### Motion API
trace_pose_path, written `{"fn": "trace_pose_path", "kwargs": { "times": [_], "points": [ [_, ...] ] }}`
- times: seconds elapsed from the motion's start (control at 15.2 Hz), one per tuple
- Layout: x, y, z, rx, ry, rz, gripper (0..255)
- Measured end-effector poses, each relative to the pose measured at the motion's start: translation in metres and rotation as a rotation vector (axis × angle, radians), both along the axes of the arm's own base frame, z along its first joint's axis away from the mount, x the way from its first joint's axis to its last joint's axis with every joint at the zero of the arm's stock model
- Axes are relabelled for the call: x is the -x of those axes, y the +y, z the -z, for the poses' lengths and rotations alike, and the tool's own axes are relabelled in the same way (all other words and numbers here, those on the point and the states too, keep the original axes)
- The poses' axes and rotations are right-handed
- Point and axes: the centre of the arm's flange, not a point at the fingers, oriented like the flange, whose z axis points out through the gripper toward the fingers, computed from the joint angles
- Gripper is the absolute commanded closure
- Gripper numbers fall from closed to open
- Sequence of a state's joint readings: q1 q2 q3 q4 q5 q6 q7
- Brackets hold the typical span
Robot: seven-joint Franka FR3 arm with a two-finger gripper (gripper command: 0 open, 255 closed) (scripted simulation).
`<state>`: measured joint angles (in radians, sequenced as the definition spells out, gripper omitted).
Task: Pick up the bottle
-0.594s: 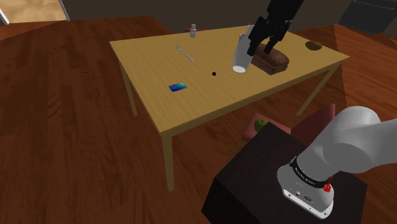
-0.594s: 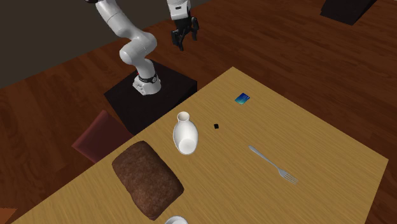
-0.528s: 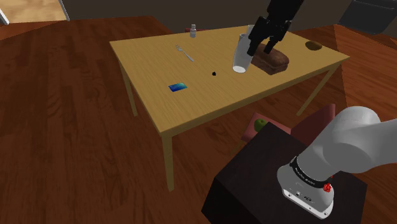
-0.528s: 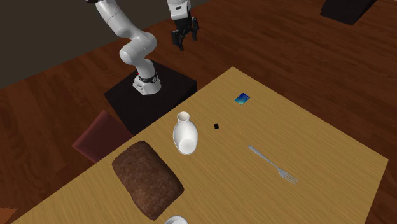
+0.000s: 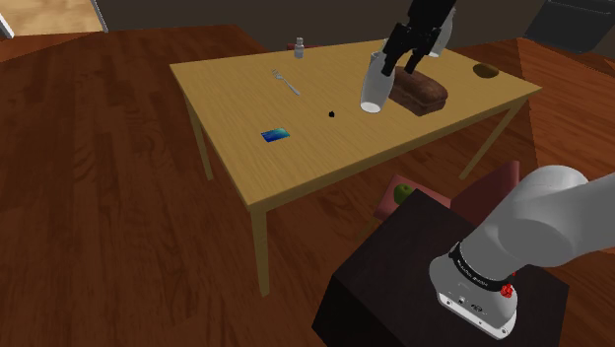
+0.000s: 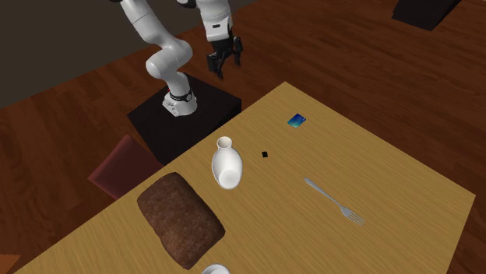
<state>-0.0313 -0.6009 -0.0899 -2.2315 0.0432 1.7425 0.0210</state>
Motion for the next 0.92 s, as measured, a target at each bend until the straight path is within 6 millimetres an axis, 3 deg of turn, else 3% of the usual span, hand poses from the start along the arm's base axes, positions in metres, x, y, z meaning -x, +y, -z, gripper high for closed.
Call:
{"fn": "trace_pose_path", "kwargs": {
  "times": [0.92],
  "points": [
    [-0.098,-0.15,0.008,0.064,-0.02,-0.01,0]
  ]
}}
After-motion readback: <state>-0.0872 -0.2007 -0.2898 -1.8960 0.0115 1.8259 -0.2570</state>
